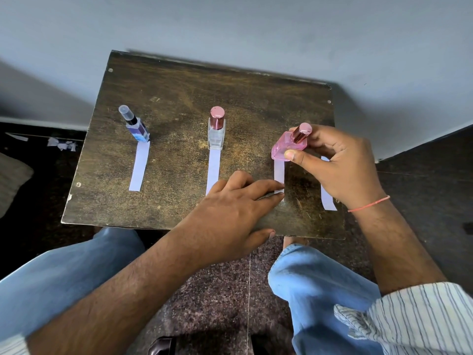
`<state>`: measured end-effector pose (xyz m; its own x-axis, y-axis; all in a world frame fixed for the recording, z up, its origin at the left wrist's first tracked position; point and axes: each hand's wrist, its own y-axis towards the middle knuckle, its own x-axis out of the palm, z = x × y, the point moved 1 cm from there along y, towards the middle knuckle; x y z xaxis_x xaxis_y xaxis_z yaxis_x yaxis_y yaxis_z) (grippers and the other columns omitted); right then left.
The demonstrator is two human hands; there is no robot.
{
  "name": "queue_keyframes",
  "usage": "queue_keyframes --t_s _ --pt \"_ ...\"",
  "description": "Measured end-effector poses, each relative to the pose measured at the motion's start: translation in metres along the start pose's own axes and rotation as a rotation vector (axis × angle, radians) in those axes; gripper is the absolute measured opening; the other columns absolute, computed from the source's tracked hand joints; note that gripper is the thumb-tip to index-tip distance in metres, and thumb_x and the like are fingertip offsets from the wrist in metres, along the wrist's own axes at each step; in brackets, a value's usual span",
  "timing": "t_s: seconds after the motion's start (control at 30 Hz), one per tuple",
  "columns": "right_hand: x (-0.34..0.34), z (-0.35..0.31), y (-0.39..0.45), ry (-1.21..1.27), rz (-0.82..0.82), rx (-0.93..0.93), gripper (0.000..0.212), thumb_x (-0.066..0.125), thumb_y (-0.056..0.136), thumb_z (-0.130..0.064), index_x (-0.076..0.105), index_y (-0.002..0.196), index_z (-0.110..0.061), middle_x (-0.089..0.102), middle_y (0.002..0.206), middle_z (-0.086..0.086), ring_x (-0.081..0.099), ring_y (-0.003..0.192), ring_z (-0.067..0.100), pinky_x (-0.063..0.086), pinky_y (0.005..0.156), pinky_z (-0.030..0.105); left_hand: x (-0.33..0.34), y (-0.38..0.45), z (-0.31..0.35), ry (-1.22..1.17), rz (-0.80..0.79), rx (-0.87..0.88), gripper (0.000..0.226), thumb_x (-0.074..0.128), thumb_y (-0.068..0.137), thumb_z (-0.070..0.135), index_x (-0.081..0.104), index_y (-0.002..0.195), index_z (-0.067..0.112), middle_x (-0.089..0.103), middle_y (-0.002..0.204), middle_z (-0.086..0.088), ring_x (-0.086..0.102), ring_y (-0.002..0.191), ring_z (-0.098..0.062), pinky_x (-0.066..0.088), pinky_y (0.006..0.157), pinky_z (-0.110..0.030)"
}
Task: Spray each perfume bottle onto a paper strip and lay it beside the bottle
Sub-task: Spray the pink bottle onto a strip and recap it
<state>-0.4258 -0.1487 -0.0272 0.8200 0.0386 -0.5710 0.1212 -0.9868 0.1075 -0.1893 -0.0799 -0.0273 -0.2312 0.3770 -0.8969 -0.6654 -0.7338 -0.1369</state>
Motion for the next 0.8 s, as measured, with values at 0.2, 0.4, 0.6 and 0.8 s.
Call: queue_keyframes --t_s 0.2,0.4,0.6,0.8 --pt "0.0013 0.0007 0.0022 -0.007 0.032 0.017 0.033 0.091 0.087 -0.021 0.082 0.119 -0.018 0.084 0.111 -0.006 0.080 0.106 0.009 0.064 0.099 0.043 -0.0001 -0.0002 -0.0008 -0.013 0.005 -0.002 0.070 0.054 0.103 0.061 0.033 0.166 0.035 0.025 0.169 0.023 0.028 0.142 -0.012 0.035 0.122 -0.042" --pt "0.0007 0.0026 0.0049 -0.040 0.049 0.024 0.036 0.091 0.087 -0.024 0.082 0.122 -0.020 0.083 0.112 -0.008 0.079 0.106 0.007 0.064 0.098 0.043 -0.0006 -0.0006 -0.0008 -0.021 0.005 -0.001 0.070 0.054 0.103 0.061 0.034 0.165 0.036 0.025 0.170 0.023 0.025 0.141 -0.011 0.035 0.122 -0.043" --pt "0.0012 0.0007 0.0034 -0.031 0.043 0.034 0.037 0.090 0.088 -0.024 0.081 0.124 -0.020 0.083 0.112 -0.009 0.078 0.106 0.005 0.064 0.099 0.039 -0.0003 0.0002 -0.0006 -0.018 0.001 0.001 0.071 0.054 0.103 0.061 0.032 0.166 0.036 0.024 0.170 0.023 0.024 0.142 -0.010 0.033 0.123 -0.043" --pt "-0.0008 -0.0039 0.0002 0.020 0.018 0.053 0.054 0.092 0.086 -0.017 0.074 0.137 -0.023 0.081 0.115 -0.012 0.078 0.108 0.004 0.060 0.102 0.026 -0.0007 0.0007 -0.0028 -0.069 0.027 -0.005 0.073 0.057 0.101 0.060 0.030 0.165 0.040 0.025 0.169 0.020 0.030 0.144 -0.012 0.034 0.123 -0.044"
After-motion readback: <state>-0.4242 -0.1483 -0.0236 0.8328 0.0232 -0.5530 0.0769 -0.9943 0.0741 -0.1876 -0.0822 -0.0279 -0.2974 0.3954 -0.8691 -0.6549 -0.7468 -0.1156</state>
